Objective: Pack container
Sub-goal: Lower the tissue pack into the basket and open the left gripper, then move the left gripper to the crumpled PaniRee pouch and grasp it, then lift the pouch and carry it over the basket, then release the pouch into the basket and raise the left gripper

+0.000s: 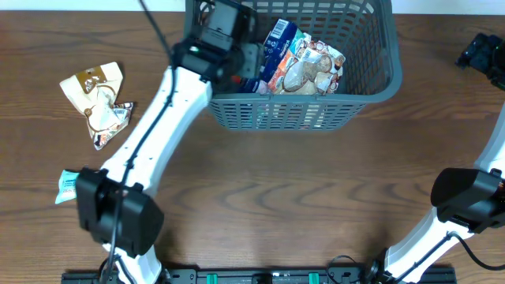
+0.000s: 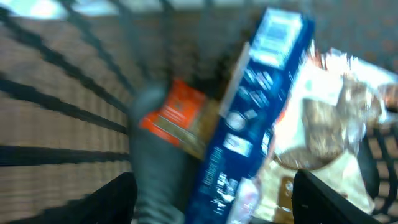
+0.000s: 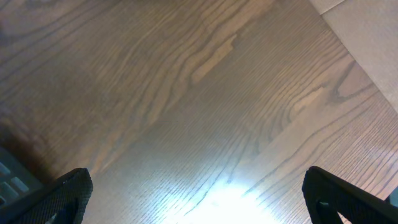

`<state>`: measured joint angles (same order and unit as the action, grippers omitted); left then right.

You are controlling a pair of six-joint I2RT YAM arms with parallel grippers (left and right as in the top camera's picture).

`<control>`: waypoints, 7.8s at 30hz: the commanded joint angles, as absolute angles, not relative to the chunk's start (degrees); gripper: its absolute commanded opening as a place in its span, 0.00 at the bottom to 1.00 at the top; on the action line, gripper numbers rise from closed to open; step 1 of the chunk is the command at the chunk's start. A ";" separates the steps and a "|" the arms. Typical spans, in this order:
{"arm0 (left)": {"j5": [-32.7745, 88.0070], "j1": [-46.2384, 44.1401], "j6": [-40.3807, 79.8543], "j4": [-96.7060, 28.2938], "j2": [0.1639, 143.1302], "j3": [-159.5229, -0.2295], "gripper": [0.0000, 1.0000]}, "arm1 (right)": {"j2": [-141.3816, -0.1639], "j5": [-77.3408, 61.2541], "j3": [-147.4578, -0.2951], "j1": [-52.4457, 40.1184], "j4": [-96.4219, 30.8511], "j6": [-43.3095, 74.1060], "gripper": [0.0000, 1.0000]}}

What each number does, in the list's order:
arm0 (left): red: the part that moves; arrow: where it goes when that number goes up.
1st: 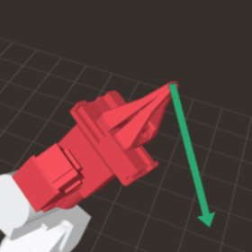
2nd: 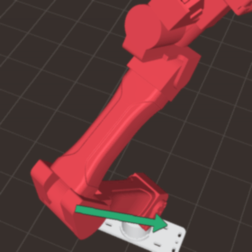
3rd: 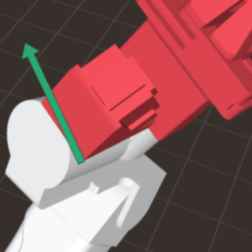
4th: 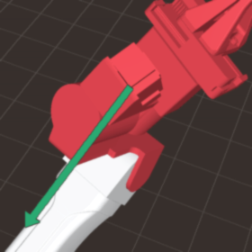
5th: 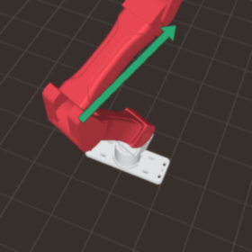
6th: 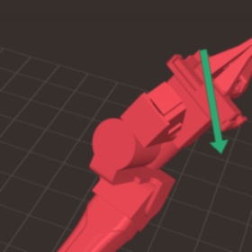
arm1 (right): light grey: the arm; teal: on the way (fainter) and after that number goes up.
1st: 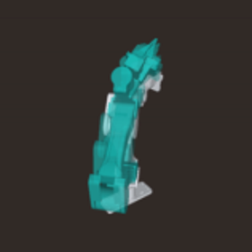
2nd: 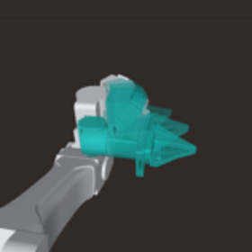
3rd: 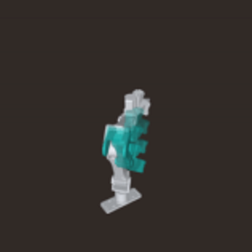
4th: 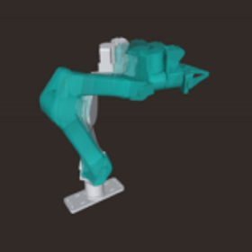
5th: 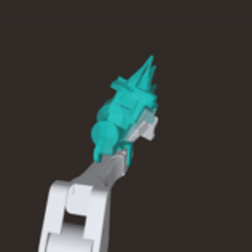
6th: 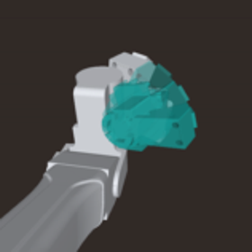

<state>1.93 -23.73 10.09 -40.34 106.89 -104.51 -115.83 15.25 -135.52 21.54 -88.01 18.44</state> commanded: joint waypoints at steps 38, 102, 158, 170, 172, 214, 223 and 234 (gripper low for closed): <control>-24.56 6.87 27.97 -67.64 91.22 -106.41 0.81 | -115.52 16.08 -135.31 21.71 -88.09 19.05 0.99; -2.94 16.60 14.79 -57.60 129.95 -106.26 0.99 | -115.52 16.08 -135.31 21.71 -88.07 19.05 0.99; -0.43 19.70 12.88 -49.52 129.99 -94.98 0.65 | -115.52 16.08 -135.31 21.71 -88.07 19.07 0.99; -0.36 19.64 13.56 -50.33 129.78 -96.29 0.06 | -115.52 16.08 -135.31 21.71 -88.07 19.05 0.99; -0.36 19.49 13.52 -51.03 128.77 -97.41 0.06 | -115.52 16.08 -135.31 21.71 -88.07 19.05 0.99; -0.38 -27.29 15.35 -26.72 90.54 -98.61 0.06 | -115.52 16.08 -135.31 21.71 -88.07 19.05 0.99; -0.38 -31.33 15.33 -26.63 98.59 -98.61 0.06 | -115.52 16.08 -135.31 21.71 -88.07 19.05 0.99; -0.43 -30.39 15.29 -26.65 108.38 -98.61 0.06 | -115.52 16.08 -135.31 21.71 -88.07 19.05 0.99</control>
